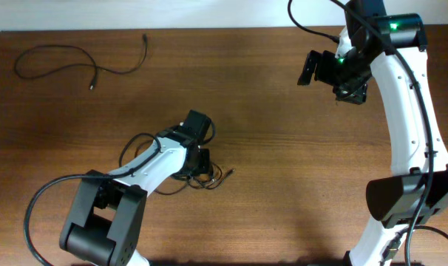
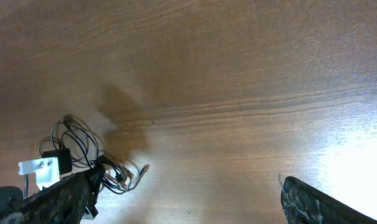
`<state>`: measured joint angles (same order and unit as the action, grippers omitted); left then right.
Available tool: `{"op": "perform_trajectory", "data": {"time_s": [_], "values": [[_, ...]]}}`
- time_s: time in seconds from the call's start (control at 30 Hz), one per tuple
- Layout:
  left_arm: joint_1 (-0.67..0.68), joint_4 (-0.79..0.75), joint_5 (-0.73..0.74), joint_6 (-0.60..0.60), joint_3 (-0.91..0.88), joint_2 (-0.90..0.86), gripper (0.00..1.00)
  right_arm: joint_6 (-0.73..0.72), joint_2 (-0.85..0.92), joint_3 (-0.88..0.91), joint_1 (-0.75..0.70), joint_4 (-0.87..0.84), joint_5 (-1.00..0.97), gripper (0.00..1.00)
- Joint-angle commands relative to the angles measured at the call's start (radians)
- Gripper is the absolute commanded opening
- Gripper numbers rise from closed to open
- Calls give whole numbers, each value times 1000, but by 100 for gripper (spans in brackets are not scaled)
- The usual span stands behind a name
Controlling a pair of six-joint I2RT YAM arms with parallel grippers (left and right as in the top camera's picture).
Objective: Untangle cables
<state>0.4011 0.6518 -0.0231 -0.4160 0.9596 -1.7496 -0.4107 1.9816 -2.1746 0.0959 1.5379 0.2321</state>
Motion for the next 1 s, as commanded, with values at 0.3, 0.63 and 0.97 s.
{"op": "perform_trajectory", "data": {"time_s": [0.3, 0.63, 0.97], "values": [[58, -175, 551, -2, 90, -1, 0, 11, -7, -3, -6, -1, -9, 99], [-71, 354, 198, 209, 877, 127, 0, 11, -7, -3, -6, -1, -9, 98], [-491, 483, 228, 120, 1038, 103, 0, 11, -7, -3, -6, -1, -9, 99]]}}
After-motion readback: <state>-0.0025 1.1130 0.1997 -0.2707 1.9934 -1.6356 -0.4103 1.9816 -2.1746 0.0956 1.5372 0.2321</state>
